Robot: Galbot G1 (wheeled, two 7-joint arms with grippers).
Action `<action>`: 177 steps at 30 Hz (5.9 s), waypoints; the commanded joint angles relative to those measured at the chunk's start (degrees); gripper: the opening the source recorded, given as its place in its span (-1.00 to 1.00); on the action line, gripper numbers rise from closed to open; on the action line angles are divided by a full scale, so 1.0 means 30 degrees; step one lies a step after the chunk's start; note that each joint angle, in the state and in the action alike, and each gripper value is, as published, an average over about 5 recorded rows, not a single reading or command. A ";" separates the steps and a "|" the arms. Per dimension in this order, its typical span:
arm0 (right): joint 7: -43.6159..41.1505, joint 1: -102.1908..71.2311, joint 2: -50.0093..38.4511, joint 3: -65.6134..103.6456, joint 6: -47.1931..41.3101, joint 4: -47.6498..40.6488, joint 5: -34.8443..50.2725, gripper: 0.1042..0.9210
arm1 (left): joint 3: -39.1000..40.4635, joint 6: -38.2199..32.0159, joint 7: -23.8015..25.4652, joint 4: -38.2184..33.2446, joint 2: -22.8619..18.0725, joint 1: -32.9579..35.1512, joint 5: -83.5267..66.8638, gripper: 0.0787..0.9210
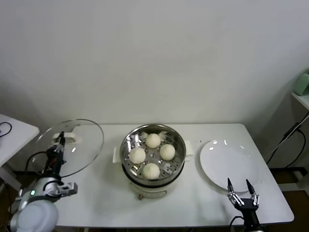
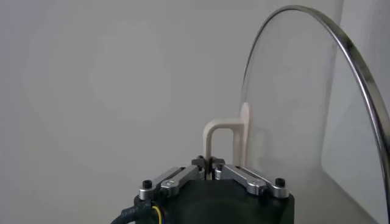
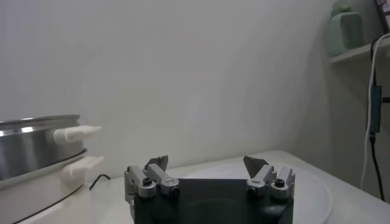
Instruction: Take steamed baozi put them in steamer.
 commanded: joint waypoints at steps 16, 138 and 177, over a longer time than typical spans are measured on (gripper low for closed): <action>0.0044 -0.0134 -0.0188 -0.0083 0.0102 -0.0078 -0.0113 0.76 | 1.0363 0.4824 0.1883 -0.1553 -0.3479 -0.2103 0.6386 -0.87; 0.0294 -0.0356 0.0298 -0.0250 0.0981 -0.0885 -0.0415 0.76 | 1.0770 0.2196 -0.4406 -0.2602 -0.4170 0.0169 -0.1551 0.77; 0.0598 -0.0452 0.0146 -0.0231 0.0948 -0.0718 -0.1893 0.76 | -0.1388 -1.0381 0.1227 0.5087 -0.4341 0.3260 -2.9586 0.77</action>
